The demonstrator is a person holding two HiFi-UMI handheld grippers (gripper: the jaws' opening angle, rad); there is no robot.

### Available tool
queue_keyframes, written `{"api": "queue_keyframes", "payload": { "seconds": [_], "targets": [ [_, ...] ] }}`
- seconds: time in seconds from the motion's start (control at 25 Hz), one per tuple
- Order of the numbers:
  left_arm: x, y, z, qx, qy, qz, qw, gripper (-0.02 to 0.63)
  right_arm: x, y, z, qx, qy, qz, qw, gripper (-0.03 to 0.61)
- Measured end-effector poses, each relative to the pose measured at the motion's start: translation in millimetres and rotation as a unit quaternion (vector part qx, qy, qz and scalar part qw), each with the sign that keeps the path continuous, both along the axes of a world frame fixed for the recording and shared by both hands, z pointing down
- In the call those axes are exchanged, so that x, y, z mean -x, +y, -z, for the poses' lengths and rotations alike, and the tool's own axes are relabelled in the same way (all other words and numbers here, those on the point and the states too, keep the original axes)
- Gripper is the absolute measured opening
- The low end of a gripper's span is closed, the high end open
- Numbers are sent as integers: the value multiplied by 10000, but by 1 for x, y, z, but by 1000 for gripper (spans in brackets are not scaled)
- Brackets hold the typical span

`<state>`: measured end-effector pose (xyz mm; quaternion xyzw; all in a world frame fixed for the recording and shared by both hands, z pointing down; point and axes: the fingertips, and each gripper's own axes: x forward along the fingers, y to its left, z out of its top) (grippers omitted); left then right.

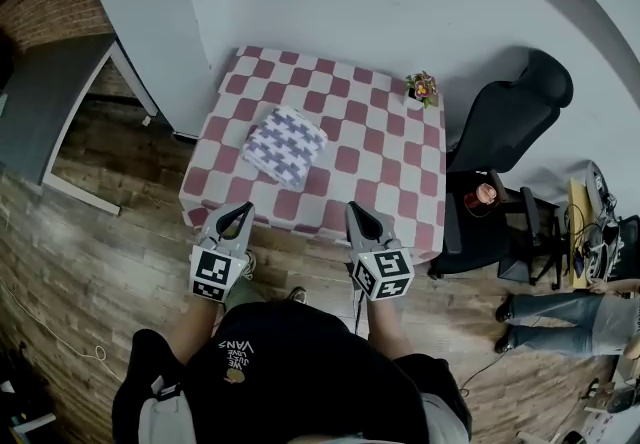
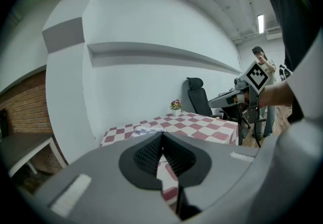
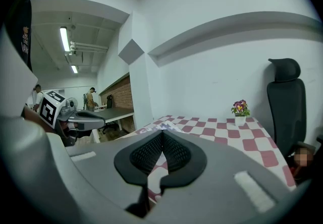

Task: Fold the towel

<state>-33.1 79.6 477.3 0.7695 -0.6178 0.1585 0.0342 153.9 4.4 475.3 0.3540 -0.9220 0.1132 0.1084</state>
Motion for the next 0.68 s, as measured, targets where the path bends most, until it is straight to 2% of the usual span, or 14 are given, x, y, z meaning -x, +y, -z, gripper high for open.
{"api": "queue_keyframes", "payload": {
  "seconds": [0.28, 0.68],
  "targets": [
    [-15, 9, -5, 41, -51, 276, 9996, 2, -12, 6, -6, 43, -16, 162, 9999, 5],
    [-35, 18, -7, 72, -103, 291, 9995, 2, -27, 12, -11, 124, 12, 216, 9997, 5]
  ]
}}
